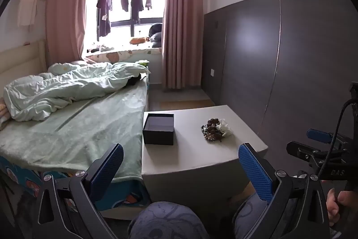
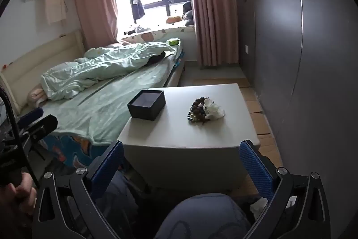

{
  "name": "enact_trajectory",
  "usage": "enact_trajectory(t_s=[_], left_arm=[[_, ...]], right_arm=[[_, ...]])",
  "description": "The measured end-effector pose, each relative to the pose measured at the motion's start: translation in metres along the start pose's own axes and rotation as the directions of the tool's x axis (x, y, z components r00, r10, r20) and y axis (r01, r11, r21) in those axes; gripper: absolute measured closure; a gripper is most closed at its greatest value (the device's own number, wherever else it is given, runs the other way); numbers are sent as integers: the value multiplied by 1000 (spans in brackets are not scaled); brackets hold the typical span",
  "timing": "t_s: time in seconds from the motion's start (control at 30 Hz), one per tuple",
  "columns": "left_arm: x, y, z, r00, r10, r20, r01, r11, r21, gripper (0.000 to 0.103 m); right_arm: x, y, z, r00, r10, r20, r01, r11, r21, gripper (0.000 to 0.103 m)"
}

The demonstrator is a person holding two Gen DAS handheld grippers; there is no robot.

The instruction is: Organize jewelry

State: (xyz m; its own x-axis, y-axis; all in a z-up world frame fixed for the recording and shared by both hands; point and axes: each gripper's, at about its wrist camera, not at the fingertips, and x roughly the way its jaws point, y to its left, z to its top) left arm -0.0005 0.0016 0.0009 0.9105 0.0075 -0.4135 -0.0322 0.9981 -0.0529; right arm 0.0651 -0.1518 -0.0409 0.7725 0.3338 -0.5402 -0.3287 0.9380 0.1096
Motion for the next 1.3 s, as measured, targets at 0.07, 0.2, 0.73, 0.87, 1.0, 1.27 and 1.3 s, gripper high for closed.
enact_trajectory(t_s=[0.07,0.2,0.73,0.87,1.0,1.27,1.3], left_arm=[[-1,1,3,1000,-7,-8,7,1000,2,0],[0,1,2,1000,-11,-29,12,1000,18,0],[-4,-5,2,999,-41,-31,42,999,12,0],[-5,-7,2,999,-45,-28,45,999,9,0],[-7,-5,1,999,-45,-25,45,999,9,0],[-9,-9,3,999,-48,-22,48,999,-5,0],[-11,-3,2,998,-51,-22,51,999,-9,0]], right_arm=[[1,-1,1,1000,8,-4,-8,1000,8,0],[-4,-8,2,1000,0,9,0,1000,19,0],[-12,0,5,1000,-22,10,21,1000,13,0],[-13,1,5,1000,-21,10,21,1000,10,0],[-14,2,4,1000,-20,12,20,1000,12,0],[-15,-1,5,1000,-13,19,13,1000,18,0],[-15,0,5,1000,-13,20,12,1000,18,0]])
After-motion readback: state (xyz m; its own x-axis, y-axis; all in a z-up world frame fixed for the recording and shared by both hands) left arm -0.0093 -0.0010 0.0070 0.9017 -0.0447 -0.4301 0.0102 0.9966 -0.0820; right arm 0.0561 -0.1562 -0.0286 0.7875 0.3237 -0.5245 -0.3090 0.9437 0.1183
